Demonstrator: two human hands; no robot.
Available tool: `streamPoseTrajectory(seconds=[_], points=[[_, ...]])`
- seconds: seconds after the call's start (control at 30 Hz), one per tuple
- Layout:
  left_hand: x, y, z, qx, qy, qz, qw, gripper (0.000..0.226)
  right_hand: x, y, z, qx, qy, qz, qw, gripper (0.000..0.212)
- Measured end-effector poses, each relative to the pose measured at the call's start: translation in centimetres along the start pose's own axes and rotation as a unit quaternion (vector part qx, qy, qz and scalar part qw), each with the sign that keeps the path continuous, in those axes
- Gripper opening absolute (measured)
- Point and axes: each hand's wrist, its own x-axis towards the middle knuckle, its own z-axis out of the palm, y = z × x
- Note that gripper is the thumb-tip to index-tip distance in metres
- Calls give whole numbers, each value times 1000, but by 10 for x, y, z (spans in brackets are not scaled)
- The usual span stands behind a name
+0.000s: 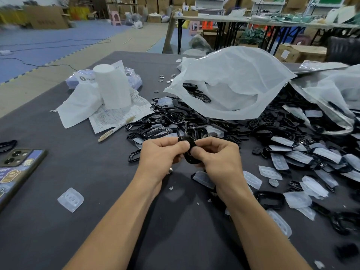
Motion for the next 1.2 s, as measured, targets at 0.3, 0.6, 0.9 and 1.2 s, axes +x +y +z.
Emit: streamPoseTrajectory(seconds=[0.3, 0.6, 0.9, 1.2], points=[[2, 5, -6, 23, -14, -26, 999, 27, -2, 1, 3, 46, -2, 39, 998, 26], [-3, -1, 3, 19, 44, 31, 998, 18, 0, -4, 1, 48, -23, 15, 998, 30], [-2, 3, -2, -12, 15, 41, 999, 13, -1, -14, -6, 131, -106, 138, 976, 39], [4, -2, -7, 22, 75, 13, 997, 10, -1, -9, -2, 139, 1, 105, 985, 23]])
